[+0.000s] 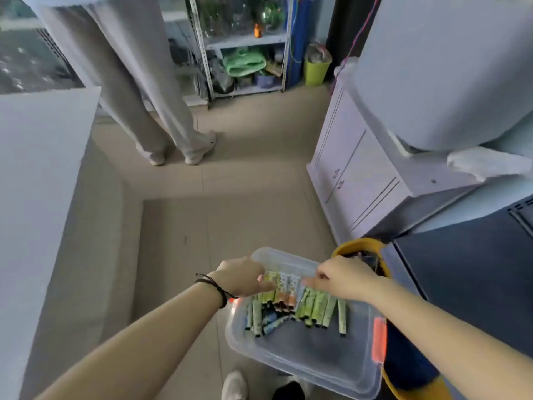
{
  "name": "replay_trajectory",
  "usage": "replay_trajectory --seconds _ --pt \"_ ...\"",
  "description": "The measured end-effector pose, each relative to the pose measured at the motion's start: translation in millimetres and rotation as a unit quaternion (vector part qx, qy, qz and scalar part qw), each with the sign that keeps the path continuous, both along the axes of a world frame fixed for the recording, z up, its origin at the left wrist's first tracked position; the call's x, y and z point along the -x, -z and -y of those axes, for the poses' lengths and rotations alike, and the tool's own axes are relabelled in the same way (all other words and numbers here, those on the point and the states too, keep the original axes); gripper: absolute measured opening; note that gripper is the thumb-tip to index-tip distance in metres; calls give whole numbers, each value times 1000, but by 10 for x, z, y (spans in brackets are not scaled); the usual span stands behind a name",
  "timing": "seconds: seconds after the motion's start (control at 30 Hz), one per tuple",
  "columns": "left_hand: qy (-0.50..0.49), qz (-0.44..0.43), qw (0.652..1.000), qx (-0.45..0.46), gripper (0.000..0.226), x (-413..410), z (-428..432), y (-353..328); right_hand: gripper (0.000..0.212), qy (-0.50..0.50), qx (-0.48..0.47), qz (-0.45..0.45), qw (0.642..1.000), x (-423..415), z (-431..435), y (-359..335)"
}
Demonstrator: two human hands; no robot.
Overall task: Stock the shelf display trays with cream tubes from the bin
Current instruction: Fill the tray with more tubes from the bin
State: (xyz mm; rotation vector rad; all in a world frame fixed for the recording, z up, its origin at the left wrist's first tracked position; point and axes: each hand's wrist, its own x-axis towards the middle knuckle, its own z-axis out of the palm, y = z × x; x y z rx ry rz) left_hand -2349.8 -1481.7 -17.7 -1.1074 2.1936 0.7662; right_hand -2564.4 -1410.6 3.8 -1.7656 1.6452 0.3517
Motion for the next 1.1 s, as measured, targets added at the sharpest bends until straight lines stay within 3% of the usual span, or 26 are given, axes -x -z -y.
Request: replay_trajectory --seconds 0.13,0.27,0.4,0.63,0.9,1.1 --pt "-168 -52 978 -114 36 -36 -250 889 61 33 -54 17 998 -102 -174 1030" --pt "-382 -116 899 -180 32 38 -473 1680 59 121 -114 58 984 -161 -301 1975" --pt "-499 -113 841 -175 31 90 -691 2281 58 229 -149 112 955 -296 -498 2740" --pt "-567 -92 807 -140 54 98 -763 2835 59 370 -219 109 896 -577 -629 3601" --pt "-618 -104 770 -120 62 157 -844 3177 42 658 -185 145 715 -893 -670 3989" --pt "-631 -85 762 -120 55 185 -825 3227 25 686 -228 212 658 -801 -766 3845"
